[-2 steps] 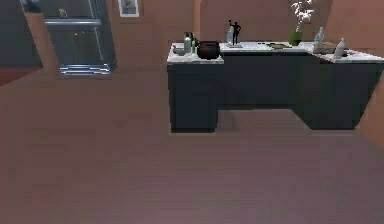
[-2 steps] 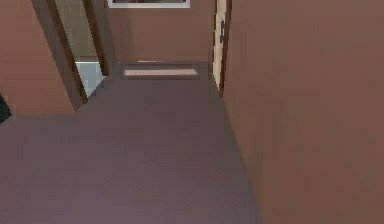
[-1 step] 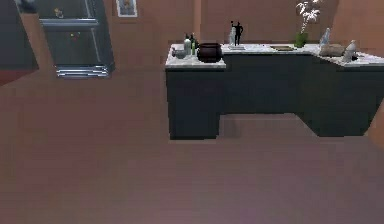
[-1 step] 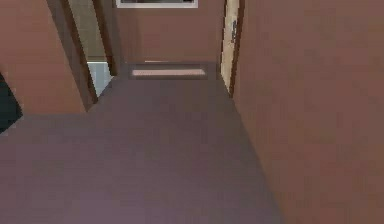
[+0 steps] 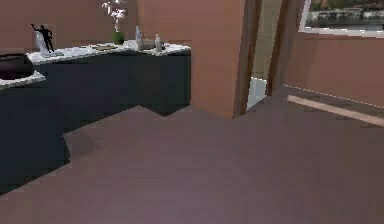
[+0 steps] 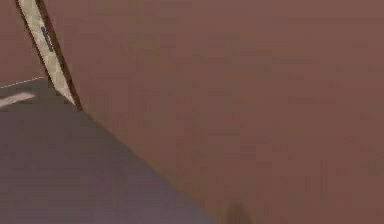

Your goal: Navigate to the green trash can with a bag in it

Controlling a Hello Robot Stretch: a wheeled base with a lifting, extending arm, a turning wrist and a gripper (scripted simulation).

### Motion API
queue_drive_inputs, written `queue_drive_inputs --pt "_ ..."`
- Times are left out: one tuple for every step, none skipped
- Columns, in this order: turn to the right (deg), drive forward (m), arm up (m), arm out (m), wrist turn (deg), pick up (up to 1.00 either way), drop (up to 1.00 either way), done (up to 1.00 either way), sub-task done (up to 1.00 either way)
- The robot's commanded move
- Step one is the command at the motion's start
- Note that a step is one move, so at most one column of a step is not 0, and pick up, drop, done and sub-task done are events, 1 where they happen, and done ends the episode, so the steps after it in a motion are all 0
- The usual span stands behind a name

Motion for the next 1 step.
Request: queue_drive_inputs --pt "27.0 0.00 0.00 0.00 0.0 0.00 0.00 0.00 0.00"
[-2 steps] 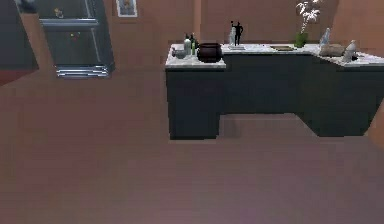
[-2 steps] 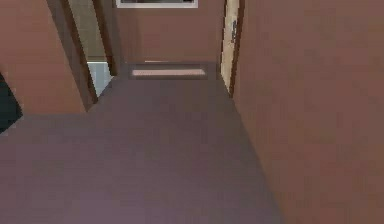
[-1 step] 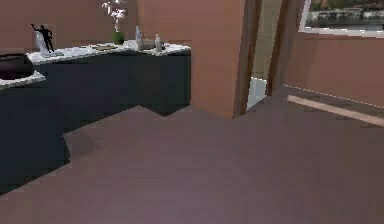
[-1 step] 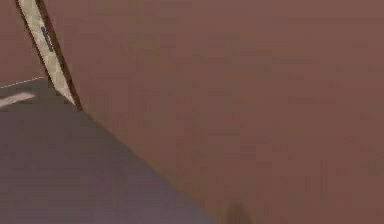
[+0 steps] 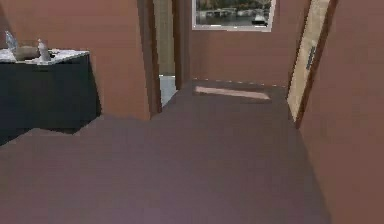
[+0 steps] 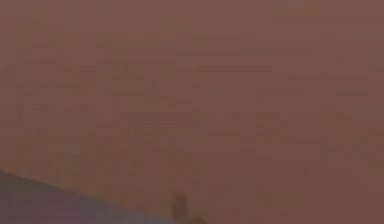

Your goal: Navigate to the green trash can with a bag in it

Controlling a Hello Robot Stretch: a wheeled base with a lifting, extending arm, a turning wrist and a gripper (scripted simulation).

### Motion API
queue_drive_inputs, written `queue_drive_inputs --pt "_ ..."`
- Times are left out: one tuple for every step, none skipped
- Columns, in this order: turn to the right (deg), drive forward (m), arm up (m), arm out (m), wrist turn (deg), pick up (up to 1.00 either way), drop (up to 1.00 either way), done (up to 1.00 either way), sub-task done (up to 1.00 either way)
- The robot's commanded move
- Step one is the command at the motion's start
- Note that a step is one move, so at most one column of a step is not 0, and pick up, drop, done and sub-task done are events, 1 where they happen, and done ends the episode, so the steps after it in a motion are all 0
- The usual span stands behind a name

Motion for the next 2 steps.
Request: queue_drive_inputs --pt "0.0 1.00 0.00 0.00 0.0 0.00 0.00 0.00 0.00" --pt "0.0 1.00 0.00 0.00 0.0 0.00 0.00 0.00 0.00"
